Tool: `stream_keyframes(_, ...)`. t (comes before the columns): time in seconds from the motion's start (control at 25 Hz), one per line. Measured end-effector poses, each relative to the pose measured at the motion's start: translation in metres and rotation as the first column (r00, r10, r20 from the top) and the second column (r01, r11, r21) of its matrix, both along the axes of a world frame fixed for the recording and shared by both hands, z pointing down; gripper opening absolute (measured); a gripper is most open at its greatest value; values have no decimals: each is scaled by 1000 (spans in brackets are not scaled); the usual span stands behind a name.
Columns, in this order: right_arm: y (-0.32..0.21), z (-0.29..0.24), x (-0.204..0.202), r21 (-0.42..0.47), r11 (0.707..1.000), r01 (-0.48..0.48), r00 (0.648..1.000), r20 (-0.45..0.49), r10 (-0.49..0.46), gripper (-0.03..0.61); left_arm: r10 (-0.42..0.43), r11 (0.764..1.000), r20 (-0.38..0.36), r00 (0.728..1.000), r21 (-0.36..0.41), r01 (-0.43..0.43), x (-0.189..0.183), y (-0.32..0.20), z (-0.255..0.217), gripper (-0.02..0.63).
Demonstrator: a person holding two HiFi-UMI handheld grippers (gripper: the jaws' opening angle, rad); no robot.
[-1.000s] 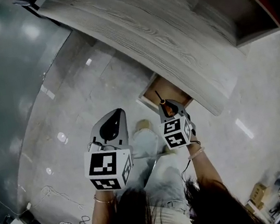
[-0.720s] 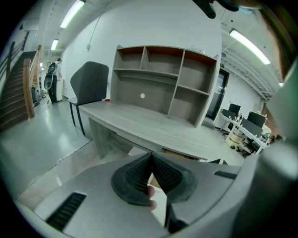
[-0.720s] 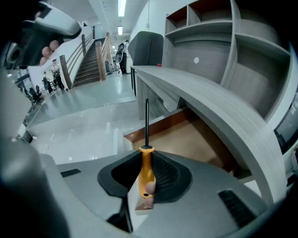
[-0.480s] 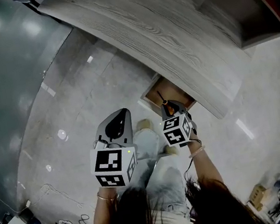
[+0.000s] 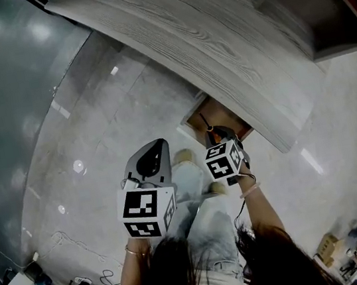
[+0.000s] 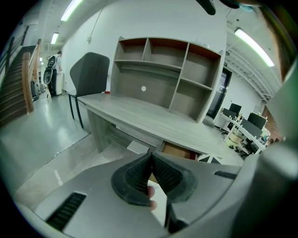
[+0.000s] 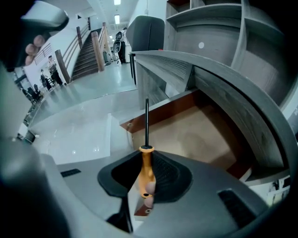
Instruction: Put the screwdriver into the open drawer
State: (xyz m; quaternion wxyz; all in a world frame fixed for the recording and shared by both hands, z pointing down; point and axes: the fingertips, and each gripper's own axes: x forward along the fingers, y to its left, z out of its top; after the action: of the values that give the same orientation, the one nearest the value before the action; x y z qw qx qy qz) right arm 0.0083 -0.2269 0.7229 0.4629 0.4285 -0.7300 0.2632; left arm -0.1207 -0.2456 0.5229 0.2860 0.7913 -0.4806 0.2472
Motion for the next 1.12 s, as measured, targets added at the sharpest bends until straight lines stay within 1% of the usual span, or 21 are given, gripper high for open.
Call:
stream_keyframes(0.32,3,13,1,-53,998,-13,1000,-25,12,86,-23,999,-10,1000,-23,23,-6,-2,11,17)
stream_keyframes(0.52,3,22,4,-87,996,-20,998,-68,14,85,-34,999,-18,999,-32,34,-8,-1,15,17)
stream_keyframes(0.76,3,32,4,-133,990,-35,995,-93,22,85,-34,999,-13,999,-41,34,-14,0,22,17)
stream_keyframes(0.84,3,34,4,-146,989,-39,995,-101,24,86,-39,998,-18,999,-55,38,-14,0,23,17)
stream_keyframes(1.12,1,41,3,-192,980,-48,991,-133,22,86,-40,998,-16,999,-44,40,-19,-5,25,17)
